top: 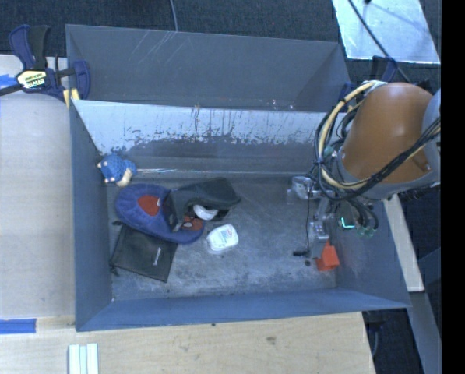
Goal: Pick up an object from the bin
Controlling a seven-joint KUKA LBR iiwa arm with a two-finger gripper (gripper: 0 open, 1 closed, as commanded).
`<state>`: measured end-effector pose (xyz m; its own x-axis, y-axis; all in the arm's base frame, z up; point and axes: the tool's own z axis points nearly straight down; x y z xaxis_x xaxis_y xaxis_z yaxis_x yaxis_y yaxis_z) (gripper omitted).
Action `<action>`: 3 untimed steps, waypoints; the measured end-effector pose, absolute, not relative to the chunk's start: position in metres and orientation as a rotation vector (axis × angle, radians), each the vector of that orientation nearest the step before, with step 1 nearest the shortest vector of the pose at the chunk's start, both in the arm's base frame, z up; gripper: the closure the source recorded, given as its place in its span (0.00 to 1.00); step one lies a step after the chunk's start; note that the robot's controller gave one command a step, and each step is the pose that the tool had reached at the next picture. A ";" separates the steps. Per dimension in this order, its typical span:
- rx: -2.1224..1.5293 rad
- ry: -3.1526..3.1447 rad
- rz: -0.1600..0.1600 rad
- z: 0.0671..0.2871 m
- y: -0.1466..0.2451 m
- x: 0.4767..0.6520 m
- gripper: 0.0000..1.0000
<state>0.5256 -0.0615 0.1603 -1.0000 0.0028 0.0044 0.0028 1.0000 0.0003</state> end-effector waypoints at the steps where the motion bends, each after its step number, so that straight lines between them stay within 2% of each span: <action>1: 0.242 -3.129 0.004 0.117 -0.163 0.488 0.00; 2: 0.750 -3.051 -0.008 0.069 -0.145 0.499 0.00; 3: 0.750 -3.056 -0.002 0.071 -0.146 0.501 1.00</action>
Offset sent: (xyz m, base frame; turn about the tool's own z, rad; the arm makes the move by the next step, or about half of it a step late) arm -0.0361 -0.0973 -0.0416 -0.1642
